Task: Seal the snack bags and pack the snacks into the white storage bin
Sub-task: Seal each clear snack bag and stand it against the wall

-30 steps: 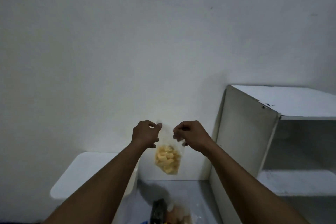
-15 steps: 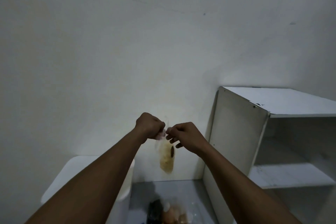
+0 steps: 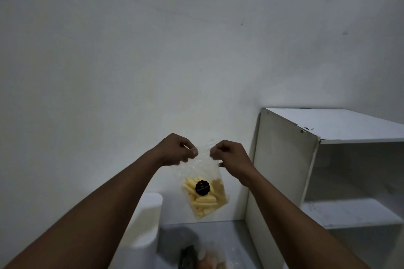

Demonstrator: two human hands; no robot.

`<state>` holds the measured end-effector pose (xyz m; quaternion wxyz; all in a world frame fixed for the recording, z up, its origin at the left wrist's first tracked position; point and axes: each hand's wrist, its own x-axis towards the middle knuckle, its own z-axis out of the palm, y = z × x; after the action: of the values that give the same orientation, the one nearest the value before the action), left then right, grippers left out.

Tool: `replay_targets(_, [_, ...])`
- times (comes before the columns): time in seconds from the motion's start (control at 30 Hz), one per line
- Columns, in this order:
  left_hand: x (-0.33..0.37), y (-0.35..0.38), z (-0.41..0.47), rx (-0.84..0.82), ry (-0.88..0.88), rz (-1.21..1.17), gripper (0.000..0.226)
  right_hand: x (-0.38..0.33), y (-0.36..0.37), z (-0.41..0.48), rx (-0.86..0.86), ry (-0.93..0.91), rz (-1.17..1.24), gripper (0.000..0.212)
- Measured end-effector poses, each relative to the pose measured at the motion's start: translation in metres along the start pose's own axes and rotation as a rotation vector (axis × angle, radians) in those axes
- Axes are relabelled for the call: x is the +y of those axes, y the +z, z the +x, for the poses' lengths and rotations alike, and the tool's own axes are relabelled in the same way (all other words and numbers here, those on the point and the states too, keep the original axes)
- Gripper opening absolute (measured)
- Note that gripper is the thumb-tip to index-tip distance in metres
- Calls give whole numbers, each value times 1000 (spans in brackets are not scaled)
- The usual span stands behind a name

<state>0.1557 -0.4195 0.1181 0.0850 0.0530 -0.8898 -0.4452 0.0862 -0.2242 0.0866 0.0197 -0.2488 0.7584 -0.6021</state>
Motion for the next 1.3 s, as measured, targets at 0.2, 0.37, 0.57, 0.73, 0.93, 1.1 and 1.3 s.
replay_targets(0.2, [6,-8,2,50,79,81,7,-20,-7,0,-105,-26,-47,9])
replay_targets(0.37, [15,-9,3,97,164,112,8,-30,-14,3,-84,-96,-83,7])
replay_targets(0.57, [25,-1,4,144,189,130,13,-30,-23,4,-123,-84,-86,8])
replay_targets(0.73, [32,5,5,159,226,113,10,-30,-27,7,-84,-130,-144,9])
replay_targets(0.93, [19,0,3,149,168,-22,11,-24,-40,6,-28,-138,-107,10])
replay_targets(1.1, [19,5,-1,134,164,-60,12,-26,-34,7,-87,-150,-186,13])
replay_targets(1.3, [21,6,-5,124,154,-256,17,-32,-37,9,-62,-148,-219,13])
